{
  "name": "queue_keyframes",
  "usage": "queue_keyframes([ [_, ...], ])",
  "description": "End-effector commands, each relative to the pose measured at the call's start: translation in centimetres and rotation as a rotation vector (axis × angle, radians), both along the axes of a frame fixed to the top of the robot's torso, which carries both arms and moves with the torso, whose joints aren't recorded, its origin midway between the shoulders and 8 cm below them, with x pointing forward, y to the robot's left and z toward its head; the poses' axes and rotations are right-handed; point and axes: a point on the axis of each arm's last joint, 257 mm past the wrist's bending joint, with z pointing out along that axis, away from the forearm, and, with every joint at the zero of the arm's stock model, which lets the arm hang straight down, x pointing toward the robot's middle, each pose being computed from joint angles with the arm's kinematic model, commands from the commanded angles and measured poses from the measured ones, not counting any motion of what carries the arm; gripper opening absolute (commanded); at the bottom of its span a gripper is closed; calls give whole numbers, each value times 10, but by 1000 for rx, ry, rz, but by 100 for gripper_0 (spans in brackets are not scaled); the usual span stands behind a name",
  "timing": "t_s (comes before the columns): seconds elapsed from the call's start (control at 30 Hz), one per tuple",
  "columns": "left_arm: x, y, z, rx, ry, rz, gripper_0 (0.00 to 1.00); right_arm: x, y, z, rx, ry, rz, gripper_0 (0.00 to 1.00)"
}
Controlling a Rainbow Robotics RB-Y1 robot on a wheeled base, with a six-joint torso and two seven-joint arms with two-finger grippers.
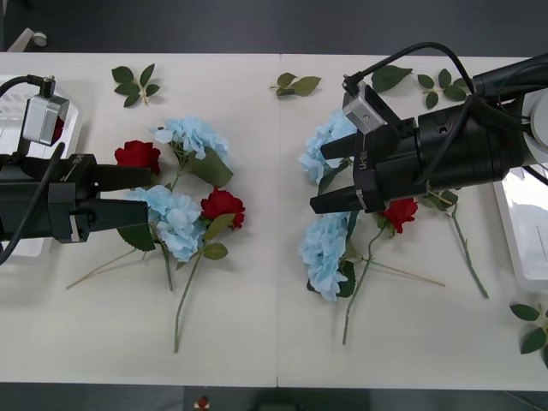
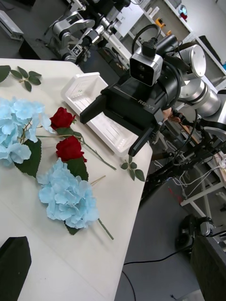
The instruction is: Put the red flowers into the right box and the blue flowers into the left box
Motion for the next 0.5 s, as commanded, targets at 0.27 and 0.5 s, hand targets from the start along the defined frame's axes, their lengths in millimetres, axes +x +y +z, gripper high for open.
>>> queue_keyframes([
  [0.27, 2, 1, 10, 16, -29, 2, 100, 4, 7, 18, 20, -53, 17, 100],
  [0.5, 2, 1, 10, 16, -29, 2, 100, 4, 7, 18, 20, -53, 17, 100],
])
